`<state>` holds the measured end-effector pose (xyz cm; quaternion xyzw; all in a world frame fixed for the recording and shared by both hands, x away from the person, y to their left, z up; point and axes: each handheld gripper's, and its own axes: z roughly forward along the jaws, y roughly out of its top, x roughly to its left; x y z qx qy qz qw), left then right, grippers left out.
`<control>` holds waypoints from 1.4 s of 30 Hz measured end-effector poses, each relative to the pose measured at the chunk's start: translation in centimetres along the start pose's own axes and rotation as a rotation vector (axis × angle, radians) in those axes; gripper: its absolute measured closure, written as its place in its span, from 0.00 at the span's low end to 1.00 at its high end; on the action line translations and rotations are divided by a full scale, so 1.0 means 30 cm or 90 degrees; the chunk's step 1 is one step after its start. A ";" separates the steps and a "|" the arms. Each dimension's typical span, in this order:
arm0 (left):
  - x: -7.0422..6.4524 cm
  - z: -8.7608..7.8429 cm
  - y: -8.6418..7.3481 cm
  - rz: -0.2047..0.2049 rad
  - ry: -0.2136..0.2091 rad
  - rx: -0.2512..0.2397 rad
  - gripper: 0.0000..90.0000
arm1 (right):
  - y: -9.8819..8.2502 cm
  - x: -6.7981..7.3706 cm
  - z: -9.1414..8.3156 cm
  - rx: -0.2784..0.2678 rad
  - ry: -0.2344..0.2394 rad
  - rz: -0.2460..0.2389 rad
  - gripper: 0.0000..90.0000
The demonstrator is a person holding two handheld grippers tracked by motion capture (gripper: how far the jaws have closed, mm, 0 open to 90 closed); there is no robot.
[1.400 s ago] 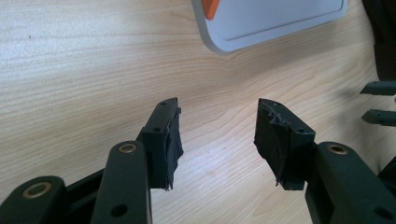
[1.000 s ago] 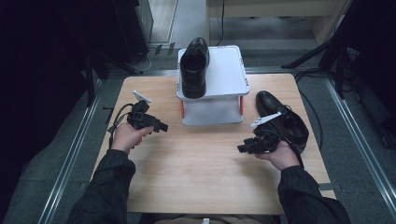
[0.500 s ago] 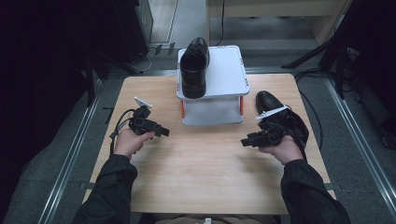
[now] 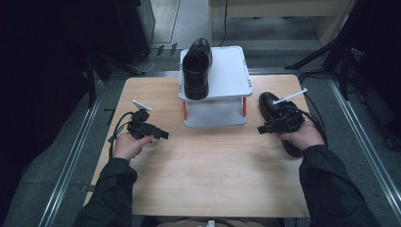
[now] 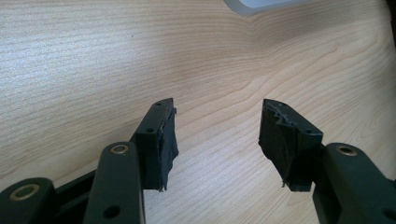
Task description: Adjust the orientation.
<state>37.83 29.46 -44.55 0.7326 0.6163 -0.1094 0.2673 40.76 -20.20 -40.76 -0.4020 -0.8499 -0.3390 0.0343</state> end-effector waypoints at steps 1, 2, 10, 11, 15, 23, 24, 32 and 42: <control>-0.002 0.002 0.000 0.000 -0.002 0.001 0.51 | 0.004 -0.008 -0.010 0.004 -0.006 0.001 0.60; -0.003 0.004 -0.001 0.001 0.000 0.002 0.51 | 0.008 -0.018 -0.023 0.012 -0.012 0.008 0.60; -0.003 0.009 0.000 0.001 0.000 0.007 0.51 | 0.009 -0.093 -0.111 0.049 -0.040 0.069 0.64; -0.003 0.008 0.000 0.001 0.000 0.007 0.51 | 0.005 -0.103 -0.118 0.054 -0.047 0.074 0.64; -0.003 0.011 0.000 0.002 0.001 0.006 0.51 | -0.017 -0.143 -0.141 0.079 -0.066 0.106 0.68; -0.010 0.012 -0.001 0.007 0.008 0.004 0.51 | -0.039 -0.189 -0.125 0.114 -0.086 0.142 0.71; -0.008 0.012 -0.001 0.007 0.009 0.005 0.51 | -0.039 -0.191 -0.117 0.120 -0.086 0.142 0.72; -0.005 0.007 0.000 0.009 0.014 0.000 0.51 | -0.014 -0.197 -0.041 0.165 -0.091 0.162 0.87; -0.004 0.017 0.001 0.009 0.019 0.006 0.51 | 0.052 -0.173 -0.020 0.199 -0.110 0.214 0.95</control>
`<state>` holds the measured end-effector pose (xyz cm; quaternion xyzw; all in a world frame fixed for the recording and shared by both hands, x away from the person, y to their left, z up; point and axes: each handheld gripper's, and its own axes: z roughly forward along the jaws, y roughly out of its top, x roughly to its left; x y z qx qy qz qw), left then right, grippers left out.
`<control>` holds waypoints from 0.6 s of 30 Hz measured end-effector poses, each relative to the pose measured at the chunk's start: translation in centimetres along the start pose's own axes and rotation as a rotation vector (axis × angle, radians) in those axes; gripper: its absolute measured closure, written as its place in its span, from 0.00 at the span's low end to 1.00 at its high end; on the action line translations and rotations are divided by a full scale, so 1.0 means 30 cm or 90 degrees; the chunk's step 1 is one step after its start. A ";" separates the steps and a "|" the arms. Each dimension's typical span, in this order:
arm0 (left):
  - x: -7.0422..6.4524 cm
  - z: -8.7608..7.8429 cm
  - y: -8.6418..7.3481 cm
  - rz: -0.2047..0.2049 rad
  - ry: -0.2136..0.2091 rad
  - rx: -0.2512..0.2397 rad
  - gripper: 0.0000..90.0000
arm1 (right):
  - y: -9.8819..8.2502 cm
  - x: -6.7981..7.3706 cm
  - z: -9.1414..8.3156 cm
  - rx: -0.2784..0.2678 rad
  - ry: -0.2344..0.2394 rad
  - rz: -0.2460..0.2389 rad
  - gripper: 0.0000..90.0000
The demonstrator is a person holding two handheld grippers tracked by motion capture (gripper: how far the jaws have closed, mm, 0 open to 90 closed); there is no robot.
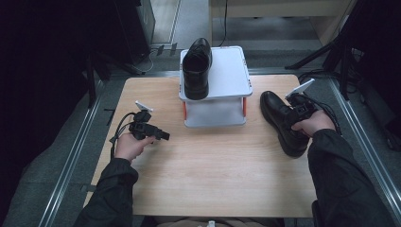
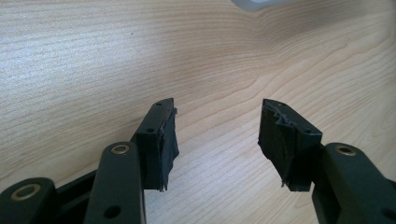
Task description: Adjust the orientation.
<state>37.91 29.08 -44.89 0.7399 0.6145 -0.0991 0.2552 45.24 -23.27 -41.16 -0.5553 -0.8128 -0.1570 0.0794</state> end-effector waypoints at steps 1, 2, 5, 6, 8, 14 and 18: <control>0.001 0.000 0.000 0.000 -0.001 0.000 0.51 | 0.012 0.008 0.003 0.000 0.005 0.004 0.95; 0.001 -0.001 0.000 0.000 0.000 0.000 0.51 | 0.031 0.021 0.011 0.001 0.014 0.015 0.94; -0.001 0.000 -0.002 0.002 0.000 0.001 0.51 | 0.059 0.043 0.028 0.003 0.025 0.027 0.92; -0.001 0.000 -0.002 0.002 -0.001 0.001 0.51 | 0.066 0.050 0.034 0.002 0.027 0.030 0.92; 0.002 0.000 -0.001 0.006 0.000 0.003 0.51 | 0.076 0.064 0.042 0.001 0.030 0.030 0.91; 0.012 -0.005 -0.001 0.000 0.003 0.000 0.51 | 0.079 0.066 0.044 -0.003 0.032 0.031 0.89; 0.010 -0.005 -0.001 0.003 0.000 0.000 0.51 | 0.070 0.055 0.031 -0.019 0.053 0.032 0.85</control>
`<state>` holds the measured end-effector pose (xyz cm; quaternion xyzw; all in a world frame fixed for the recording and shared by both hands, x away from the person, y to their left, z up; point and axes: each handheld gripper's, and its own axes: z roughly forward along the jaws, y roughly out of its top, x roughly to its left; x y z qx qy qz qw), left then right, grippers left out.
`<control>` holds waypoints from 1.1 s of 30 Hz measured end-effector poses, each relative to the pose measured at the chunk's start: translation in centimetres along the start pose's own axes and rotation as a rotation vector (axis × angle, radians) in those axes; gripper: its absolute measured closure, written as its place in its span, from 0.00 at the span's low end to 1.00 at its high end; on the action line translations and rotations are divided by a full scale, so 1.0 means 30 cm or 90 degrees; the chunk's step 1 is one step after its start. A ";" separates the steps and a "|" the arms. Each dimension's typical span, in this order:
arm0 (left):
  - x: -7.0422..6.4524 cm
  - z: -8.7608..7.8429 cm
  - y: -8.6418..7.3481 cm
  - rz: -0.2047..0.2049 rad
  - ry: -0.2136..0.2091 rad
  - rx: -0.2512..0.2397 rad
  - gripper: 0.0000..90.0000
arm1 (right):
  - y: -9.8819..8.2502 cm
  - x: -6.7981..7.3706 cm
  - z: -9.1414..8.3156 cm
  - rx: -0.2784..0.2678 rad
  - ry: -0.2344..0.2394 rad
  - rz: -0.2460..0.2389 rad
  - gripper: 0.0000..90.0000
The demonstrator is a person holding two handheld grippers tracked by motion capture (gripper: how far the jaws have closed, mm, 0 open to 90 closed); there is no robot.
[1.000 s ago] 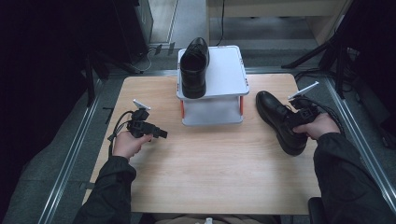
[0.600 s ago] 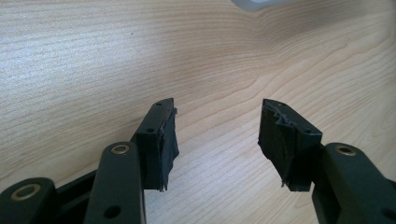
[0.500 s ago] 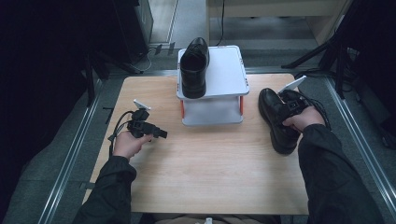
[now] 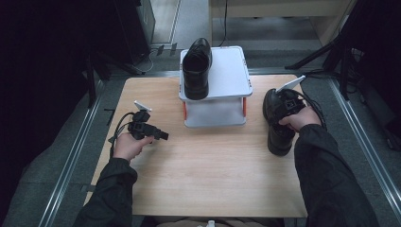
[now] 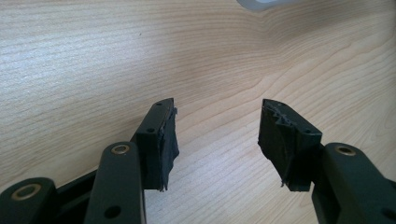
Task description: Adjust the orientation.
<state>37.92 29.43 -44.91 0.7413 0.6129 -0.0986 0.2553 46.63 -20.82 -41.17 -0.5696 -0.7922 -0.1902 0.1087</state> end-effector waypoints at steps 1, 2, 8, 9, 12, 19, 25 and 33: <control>0.000 0.001 0.000 0.001 -0.002 0.000 0.51 | -0.002 -0.002 -0.010 -0.002 0.006 0.004 0.85; 0.000 0.001 0.000 0.001 -0.002 0.000 0.51 | -0.005 -0.006 -0.023 -0.002 0.009 0.004 0.85; 0.000 0.003 0.000 -0.001 -0.002 0.004 0.51 | -0.022 -0.034 -0.104 -0.031 0.027 0.010 0.85; 0.000 0.003 0.001 -0.001 -0.002 0.003 0.51 | -0.028 -0.046 -0.125 -0.037 0.025 0.013 0.85; 0.000 0.003 0.001 -0.001 -0.004 0.004 0.51 | -0.042 -0.076 -0.165 -0.049 0.019 0.020 0.84; -0.001 0.011 0.002 0.001 0.001 0.012 0.51 | -0.080 -0.167 -0.176 -0.046 0.000 0.050 0.80; -0.002 0.014 0.001 0.001 0.004 0.014 0.51 | -0.097 -0.213 -0.127 -0.030 -0.003 0.066 0.78; -0.002 0.018 0.002 0.008 0.005 0.022 0.51 | -0.084 -0.230 -0.035 -0.004 -0.023 0.074 0.75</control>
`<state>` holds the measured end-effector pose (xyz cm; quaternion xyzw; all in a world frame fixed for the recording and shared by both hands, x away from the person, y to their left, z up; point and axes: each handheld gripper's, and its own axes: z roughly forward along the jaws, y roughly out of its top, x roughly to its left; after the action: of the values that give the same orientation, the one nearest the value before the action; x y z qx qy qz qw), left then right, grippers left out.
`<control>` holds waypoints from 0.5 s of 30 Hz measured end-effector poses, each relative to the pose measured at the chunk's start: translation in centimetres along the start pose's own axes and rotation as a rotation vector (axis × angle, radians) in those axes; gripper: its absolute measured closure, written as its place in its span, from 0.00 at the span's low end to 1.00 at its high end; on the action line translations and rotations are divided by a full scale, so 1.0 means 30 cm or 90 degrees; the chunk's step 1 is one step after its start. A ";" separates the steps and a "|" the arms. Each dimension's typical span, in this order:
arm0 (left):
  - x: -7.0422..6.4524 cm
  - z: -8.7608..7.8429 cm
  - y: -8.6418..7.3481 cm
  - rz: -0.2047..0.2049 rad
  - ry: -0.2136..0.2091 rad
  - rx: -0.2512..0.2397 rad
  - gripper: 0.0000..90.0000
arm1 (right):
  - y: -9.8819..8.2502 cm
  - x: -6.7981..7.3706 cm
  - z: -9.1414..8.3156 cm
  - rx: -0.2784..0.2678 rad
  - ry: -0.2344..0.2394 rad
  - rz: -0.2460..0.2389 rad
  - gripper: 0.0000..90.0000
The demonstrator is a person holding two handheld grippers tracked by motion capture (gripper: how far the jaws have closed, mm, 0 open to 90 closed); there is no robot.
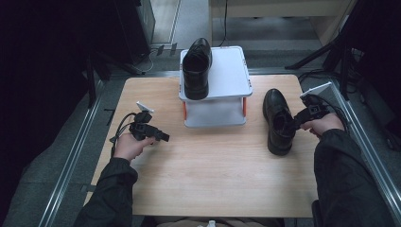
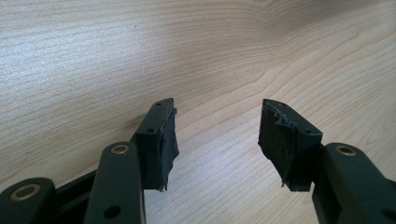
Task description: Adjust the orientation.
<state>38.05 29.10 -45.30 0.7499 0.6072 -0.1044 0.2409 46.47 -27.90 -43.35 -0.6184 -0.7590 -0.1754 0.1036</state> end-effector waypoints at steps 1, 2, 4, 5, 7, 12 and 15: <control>0.000 0.001 0.000 0.000 0.000 0.001 0.51 | 0.003 -0.002 0.007 0.000 0.001 0.001 0.74; -0.001 0.003 -0.001 -0.004 -0.001 0.000 0.51 | 0.005 -0.004 0.010 0.000 0.002 -0.001 0.74; -0.001 0.005 0.001 -0.003 0.001 0.007 0.51 | 0.007 -0.001 0.013 0.002 -0.003 -0.006 0.72; -0.001 0.006 0.001 -0.003 0.001 0.009 0.51 | 0.009 0.006 0.023 -0.001 -0.016 -0.013 0.72; -0.002 0.006 0.001 -0.002 0.001 0.007 0.51 | 0.011 0.012 0.033 -0.002 -0.029 -0.011 0.73; -0.007 0.009 0.000 0.001 0.002 0.009 0.51 | 0.014 0.003 0.057 0.005 -0.032 0.003 0.75; -0.007 0.012 0.000 0.003 0.003 0.014 0.51 | 0.015 -0.005 0.069 0.004 -0.019 0.018 0.77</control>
<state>38.06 28.74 -45.53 0.7540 0.6050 -0.1084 0.2315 47.07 -27.14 -45.25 -0.6312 -0.7522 -0.1623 0.0971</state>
